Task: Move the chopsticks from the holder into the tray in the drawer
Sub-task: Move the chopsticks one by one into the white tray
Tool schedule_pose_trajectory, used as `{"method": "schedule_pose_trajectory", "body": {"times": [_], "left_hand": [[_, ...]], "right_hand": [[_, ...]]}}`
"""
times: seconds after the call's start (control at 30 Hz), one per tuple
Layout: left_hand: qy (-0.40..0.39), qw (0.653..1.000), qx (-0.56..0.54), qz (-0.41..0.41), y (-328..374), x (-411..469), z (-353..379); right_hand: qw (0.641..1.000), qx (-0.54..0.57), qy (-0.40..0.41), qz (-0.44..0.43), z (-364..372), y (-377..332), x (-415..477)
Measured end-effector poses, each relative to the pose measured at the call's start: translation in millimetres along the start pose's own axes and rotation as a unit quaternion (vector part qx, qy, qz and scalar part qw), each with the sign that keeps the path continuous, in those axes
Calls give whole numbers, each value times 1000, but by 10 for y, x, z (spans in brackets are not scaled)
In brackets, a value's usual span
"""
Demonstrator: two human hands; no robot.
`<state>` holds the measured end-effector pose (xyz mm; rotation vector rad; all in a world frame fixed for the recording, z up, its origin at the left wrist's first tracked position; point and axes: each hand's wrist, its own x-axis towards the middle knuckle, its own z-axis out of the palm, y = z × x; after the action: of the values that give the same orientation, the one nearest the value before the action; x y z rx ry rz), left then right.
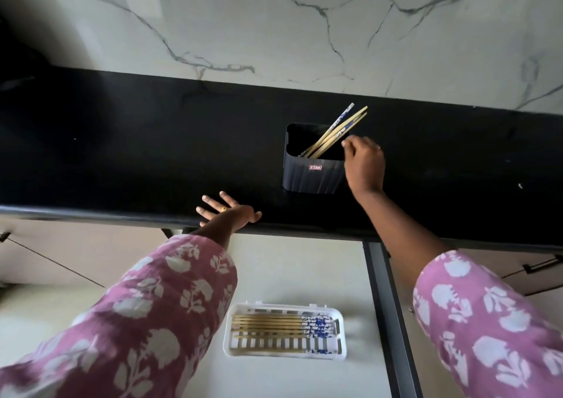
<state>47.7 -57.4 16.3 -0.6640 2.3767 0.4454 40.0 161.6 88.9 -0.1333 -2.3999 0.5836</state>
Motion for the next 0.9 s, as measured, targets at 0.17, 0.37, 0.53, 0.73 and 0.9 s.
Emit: {"method": "schedule_pose_trajectory", "body": {"times": [0.17,0.37,0.53,0.73,0.9], "left_hand": [[-2,1000,6,-7,3,51,1],[-9,1000,3,-9,23,60,-13],[-16,1000,10,-10,31,49,-37],[-13,1000,13,-13,35,34,-35],[-12,1000,10,-17,37,52,-25]], "right_hand": [[989,-16,-21,148,79,135,522],[989,-26,-53,133,237,96,917],[987,-101,-97,80,373,25,1152],[958,-203,-202,16,448,35,1223],[960,-187,-207,-33,396,44,1196]]}}
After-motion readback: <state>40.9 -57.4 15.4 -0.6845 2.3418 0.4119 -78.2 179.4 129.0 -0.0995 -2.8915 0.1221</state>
